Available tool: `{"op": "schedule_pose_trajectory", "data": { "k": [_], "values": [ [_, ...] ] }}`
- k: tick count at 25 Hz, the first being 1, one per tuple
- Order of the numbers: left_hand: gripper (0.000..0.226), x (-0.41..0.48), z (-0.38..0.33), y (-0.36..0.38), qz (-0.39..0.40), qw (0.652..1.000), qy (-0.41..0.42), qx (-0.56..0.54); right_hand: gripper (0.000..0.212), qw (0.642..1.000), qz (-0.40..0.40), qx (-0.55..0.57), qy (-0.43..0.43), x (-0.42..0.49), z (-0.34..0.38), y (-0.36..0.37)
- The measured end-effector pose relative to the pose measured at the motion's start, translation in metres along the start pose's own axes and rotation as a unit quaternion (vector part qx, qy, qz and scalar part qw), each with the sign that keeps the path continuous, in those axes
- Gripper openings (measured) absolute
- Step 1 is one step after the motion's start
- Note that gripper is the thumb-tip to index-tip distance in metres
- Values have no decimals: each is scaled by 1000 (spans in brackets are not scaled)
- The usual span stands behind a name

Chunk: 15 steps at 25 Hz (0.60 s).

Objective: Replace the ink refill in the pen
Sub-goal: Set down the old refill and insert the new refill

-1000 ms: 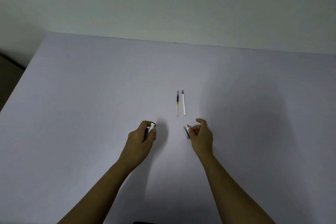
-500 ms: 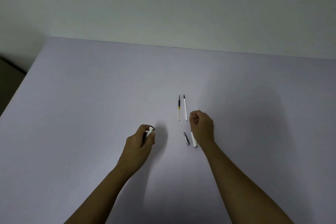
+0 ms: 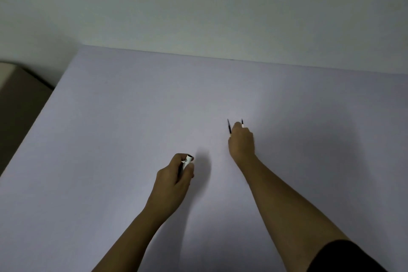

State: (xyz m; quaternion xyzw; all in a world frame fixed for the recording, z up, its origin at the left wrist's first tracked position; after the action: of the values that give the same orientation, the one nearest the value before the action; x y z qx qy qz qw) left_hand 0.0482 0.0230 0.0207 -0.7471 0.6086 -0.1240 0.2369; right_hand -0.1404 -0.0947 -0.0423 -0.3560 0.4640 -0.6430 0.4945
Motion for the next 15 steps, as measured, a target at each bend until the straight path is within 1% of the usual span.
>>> {"op": "schedule_pose_trajectory", "data": {
  "k": [2,4,5,6,7,9,10,12,13,14,15],
  "values": [
    [19,0,0,-2,2,1000,-3,0,18,999,22,23,18,-1,3,-1],
    [19,0,-3,-3,4,1000,-5,-7,24,996,38,78,29,-5,7,-7],
    [18,1,-5,-3,8,1000,-6,-11,25,989,40,133,45,-9,7,-13],
    [17,1,-8,-2,13,1000,-4,-12,25,974,43,210,75,-14,7,-20],
    [17,1,-12,-2,17,1000,1,-13,24,944,52,302,119,-22,5,-28],
    [10,2,-21,-1,23,999,16,-16,16,847,60,486,205,-39,3,-46],
    [8,1,-27,0,26,999,26,-17,10,800,52,553,228,-47,0,-57],
    [10,-1,-41,1,32,998,51,-18,7,725,33,643,243,-60,-6,-81],
    [13,-3,-48,1,33,997,64,-17,8,701,29,670,242,-65,-7,-92],
    [16,-5,-54,2,32,996,77,-13,8,690,28,684,237,-70,-7,-101],
    [19,-7,-61,4,29,996,88,-10,9,689,30,687,231,-73,-6,-107]
  ]
}}
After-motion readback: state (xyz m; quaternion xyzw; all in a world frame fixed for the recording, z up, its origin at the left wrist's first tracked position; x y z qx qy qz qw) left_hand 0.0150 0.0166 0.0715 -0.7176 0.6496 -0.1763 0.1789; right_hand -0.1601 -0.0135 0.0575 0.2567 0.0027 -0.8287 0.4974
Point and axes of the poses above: each hand's wrist, its own x-axis towards the middle knuckle, its own y-axis out of the palm, z = x × y, the point moved 7 cm from there along x, towards the middle knuckle, and after that the axes turned 14 degrees about -z, right-handed, at the moved point
